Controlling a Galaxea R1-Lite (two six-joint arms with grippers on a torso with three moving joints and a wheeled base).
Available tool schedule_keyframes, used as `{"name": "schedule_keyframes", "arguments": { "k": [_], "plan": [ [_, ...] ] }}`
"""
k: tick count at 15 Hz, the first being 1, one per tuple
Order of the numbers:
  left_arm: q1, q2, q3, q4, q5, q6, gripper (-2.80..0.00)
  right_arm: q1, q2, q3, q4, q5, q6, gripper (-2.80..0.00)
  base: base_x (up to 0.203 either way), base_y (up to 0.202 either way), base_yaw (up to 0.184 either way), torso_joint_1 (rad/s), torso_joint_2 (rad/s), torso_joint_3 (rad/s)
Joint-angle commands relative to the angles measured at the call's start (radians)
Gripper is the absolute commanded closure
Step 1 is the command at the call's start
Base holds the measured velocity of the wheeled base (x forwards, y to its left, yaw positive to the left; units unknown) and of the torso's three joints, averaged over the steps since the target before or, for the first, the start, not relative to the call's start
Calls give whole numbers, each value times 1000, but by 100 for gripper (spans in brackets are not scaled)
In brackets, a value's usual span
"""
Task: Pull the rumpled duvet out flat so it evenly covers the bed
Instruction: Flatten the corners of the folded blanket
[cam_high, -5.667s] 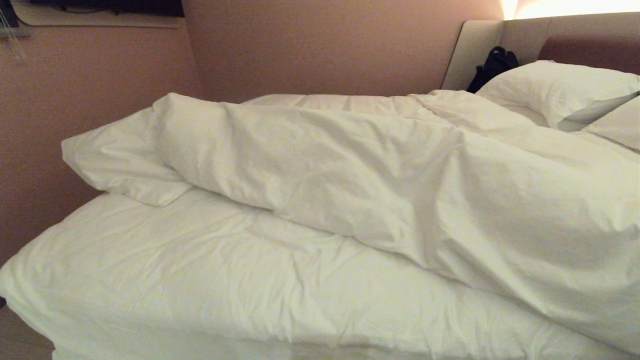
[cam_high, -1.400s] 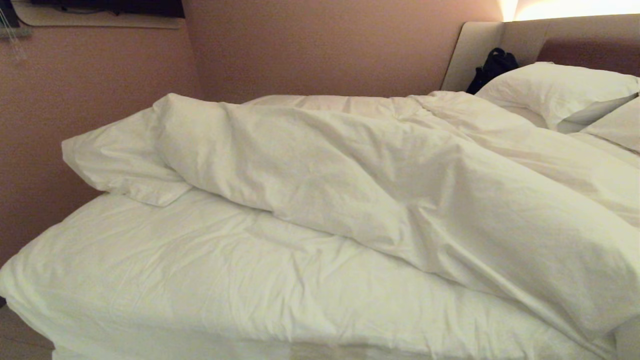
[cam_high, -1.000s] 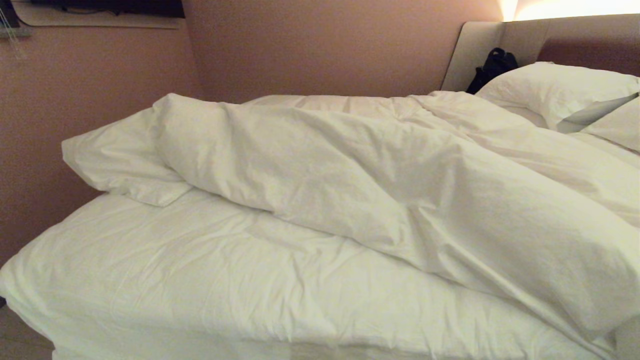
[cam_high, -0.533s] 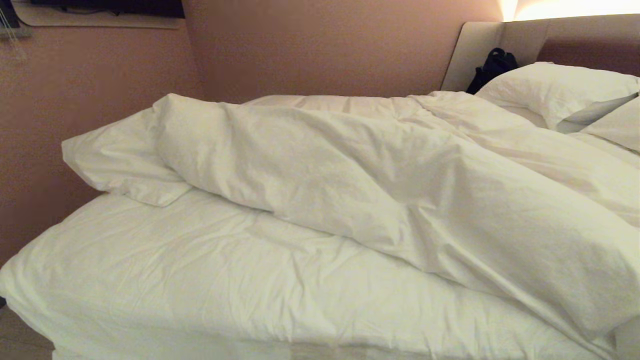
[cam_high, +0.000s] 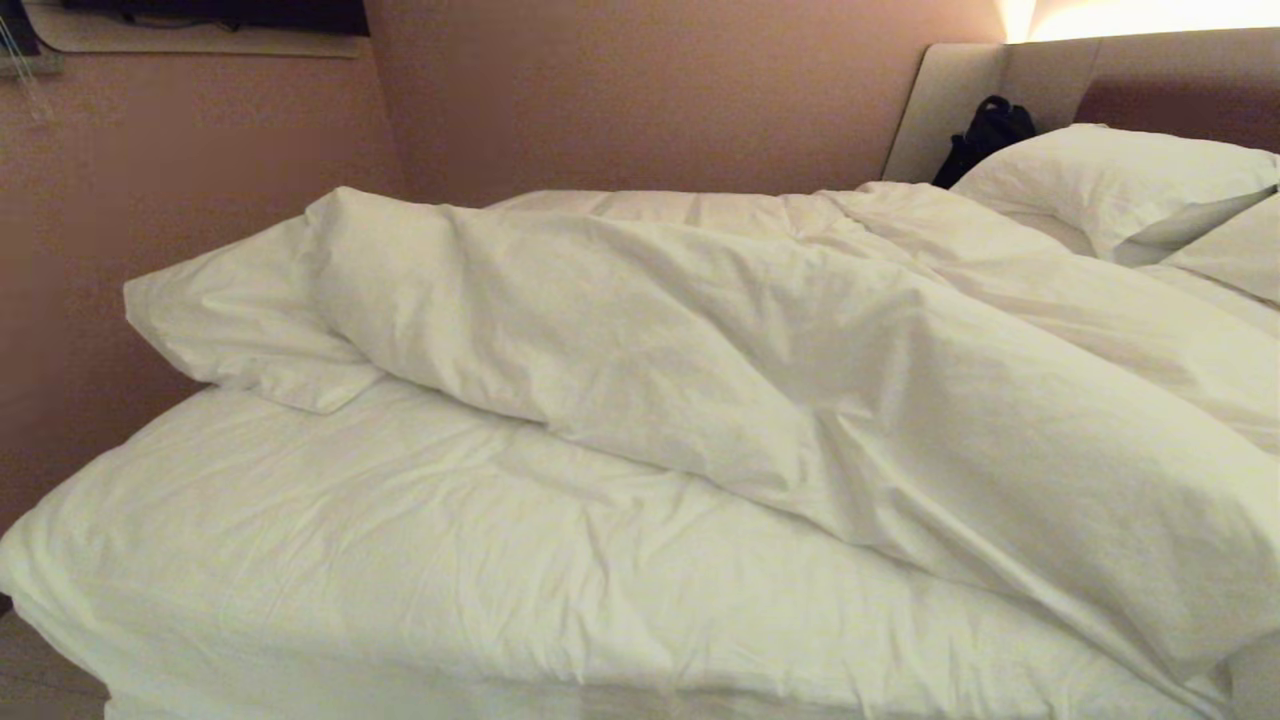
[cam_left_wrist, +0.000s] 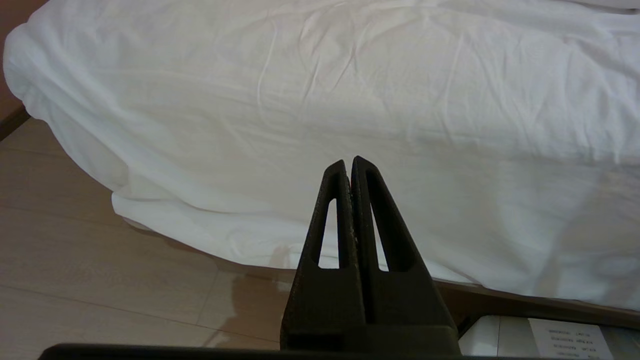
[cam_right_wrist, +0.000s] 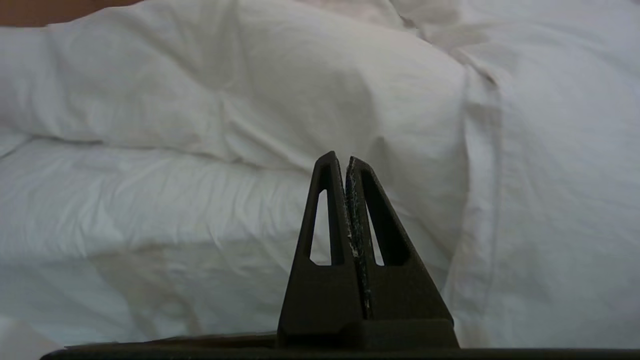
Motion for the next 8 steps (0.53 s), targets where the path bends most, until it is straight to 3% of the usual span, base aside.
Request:
{"name": "schedule_keyframes", "arguments": {
  "k": [1,5,8],
  "plan": [
    [0,0,0,0,-1,-1,0,0,-39,40,-80,17,-23,0,0,0,0,0,0,0],
    [0,0,0,1,1,-1,0,0,-39,165,-213,17,-36,0,0,0,0,0,0,0],
    [0,0,0,1,-1,-1,0,0,-39,341,-386,14,-56,0,0,0,0,0,0,0]
  ]
}}
